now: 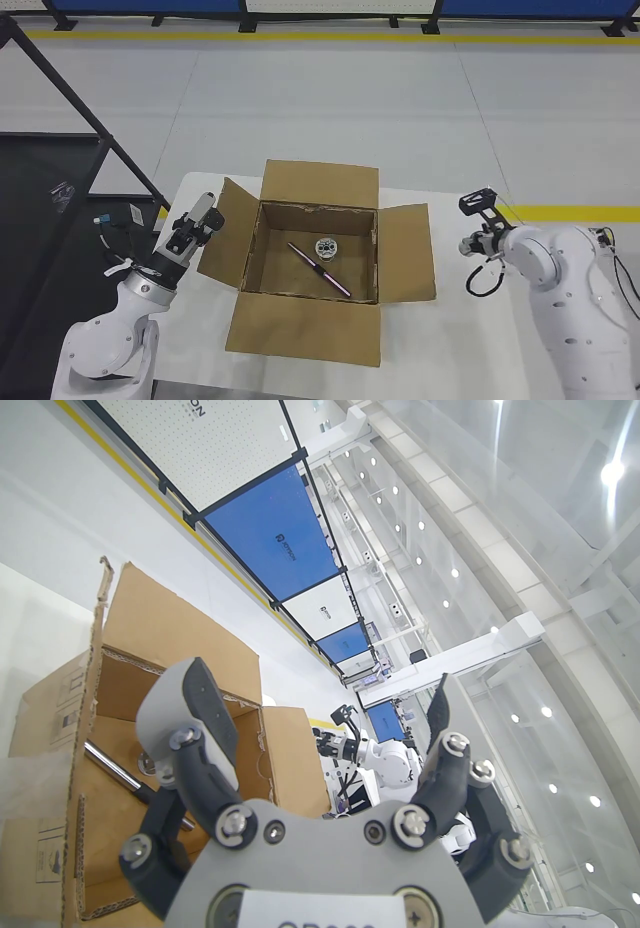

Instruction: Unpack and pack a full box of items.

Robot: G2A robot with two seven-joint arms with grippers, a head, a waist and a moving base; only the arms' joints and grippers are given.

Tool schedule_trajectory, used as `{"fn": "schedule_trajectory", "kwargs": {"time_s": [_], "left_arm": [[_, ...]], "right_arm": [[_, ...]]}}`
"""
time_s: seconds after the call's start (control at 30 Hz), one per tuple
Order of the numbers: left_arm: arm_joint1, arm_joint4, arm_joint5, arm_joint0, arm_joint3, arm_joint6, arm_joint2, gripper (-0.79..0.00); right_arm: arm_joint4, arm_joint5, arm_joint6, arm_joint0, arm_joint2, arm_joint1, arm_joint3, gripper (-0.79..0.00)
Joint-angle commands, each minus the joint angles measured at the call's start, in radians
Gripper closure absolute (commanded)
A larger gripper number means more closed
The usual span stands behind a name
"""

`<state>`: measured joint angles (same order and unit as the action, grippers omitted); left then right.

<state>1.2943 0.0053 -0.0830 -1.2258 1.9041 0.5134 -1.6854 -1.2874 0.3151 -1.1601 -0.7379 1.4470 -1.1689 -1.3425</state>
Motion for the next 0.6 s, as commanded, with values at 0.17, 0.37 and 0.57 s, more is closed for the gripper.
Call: {"fn": "schedule_trajectory", "kwargs": {"time_s": [0.17,0.37,0.57], "left_arm": [[0.000,0.000,0.000,0.000,0.000,0.000,0.000,-0.785],[0.000,0.000,0.000,0.000,0.000,0.000,0.000,-0.785],[0.000,0.000,0.000,0.000,0.000,0.000,0.000,-0.785]], "right_arm": [[-0.021,-0.028,0.002,0.010,-0.034,0.000,0.055,0.000],[-0.014,-0.026,-0.008,0.021,-0.040,0.003,0.086,0.000],[0.004,-0.016,-0.012,0.031,-0.052,0.004,0.124,0.000]]}}
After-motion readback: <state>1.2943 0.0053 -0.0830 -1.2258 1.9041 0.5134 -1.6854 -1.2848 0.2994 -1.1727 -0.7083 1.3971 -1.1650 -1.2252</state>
